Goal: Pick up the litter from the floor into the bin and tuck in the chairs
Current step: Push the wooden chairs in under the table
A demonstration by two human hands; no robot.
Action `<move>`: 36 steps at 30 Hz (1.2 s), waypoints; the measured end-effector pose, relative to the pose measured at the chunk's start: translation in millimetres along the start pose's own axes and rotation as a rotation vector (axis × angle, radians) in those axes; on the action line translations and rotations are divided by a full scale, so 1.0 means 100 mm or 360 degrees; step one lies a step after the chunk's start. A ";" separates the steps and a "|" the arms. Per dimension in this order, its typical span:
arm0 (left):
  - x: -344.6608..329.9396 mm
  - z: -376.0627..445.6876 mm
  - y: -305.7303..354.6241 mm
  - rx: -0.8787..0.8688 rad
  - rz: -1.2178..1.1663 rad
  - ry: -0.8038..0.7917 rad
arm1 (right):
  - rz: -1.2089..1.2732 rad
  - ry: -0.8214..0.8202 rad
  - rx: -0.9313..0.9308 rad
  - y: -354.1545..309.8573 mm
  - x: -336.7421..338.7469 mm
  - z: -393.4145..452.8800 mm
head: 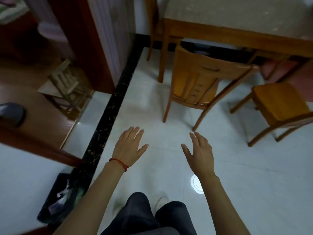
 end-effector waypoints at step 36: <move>0.14 4.57 0.55 -0.0009 -0.0614 0.0155 | 0.0573 0.0317 -0.1045 1.42 0.61 3.58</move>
Point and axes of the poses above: each hand's wrist, its own z-axis towards the middle knuckle, its own x-axis out of the back of the hand, y = z × x, the point moved 4 cm from there along z, towards the middle knuckle, and after that the axes turned 7 degrees about -x, right-handed, at the moved point
